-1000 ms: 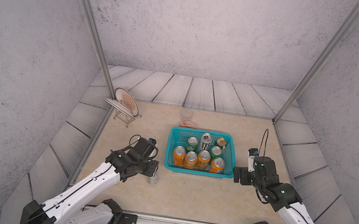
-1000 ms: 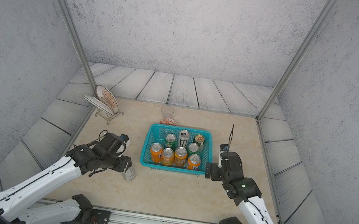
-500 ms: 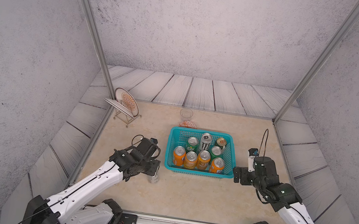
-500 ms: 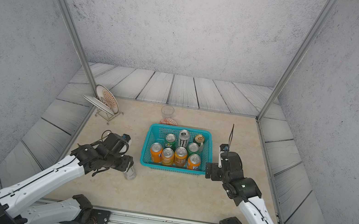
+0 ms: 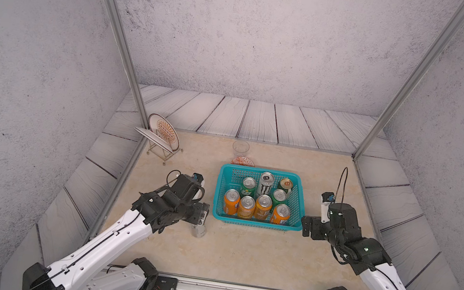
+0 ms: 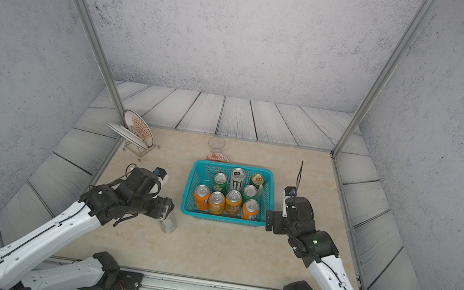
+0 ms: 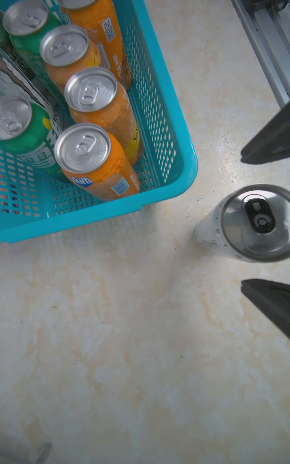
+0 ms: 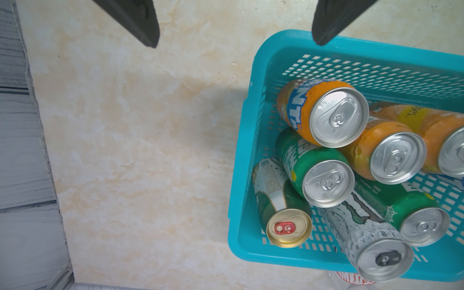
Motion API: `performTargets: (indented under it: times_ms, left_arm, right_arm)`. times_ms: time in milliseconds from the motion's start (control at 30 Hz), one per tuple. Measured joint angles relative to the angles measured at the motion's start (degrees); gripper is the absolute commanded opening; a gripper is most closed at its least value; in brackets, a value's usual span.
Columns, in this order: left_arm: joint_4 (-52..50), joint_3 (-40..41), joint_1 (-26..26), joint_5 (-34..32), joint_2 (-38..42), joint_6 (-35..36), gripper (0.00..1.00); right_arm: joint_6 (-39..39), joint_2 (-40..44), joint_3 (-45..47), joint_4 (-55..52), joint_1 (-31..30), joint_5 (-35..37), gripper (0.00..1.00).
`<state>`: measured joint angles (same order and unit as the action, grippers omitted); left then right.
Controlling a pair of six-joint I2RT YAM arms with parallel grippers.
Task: Take out the drinks from the basket
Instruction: Place the drink at the center of the board, then pick up the drink from the basket.
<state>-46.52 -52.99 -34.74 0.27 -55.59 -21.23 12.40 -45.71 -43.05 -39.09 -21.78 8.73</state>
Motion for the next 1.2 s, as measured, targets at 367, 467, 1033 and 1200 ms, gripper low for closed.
performTargets:
  times_ms: [367, 467, 1033, 1200]
  left_arm:
    - [-0.04, -11.06, 0.0, 2.75, -5.22, 9.55, 0.99]
    - [0.13, -13.51, 0.0, 4.11, -10.05, 13.16, 0.99]
    - [0.37, -26.47, -0.04, 12.63, -37.4, 31.28, 0.99]
    - [-0.31, -29.31, -0.04, 12.9, -43.23, 32.5, 0.99]
  right_arm:
    - [-0.5, 0.0, -0.02, -0.11, 0.0, -0.07, 0.99]
    - [-0.63, 0.0, -0.07, -0.15, 0.0, -0.07, 0.99]
    - [-0.63, 0.33, -0.39, -1.05, 0.0, -0.31, 0.99]
    - [-0.63, 0.59, -0.39, -1.25, 0.0, -0.37, 0.99]
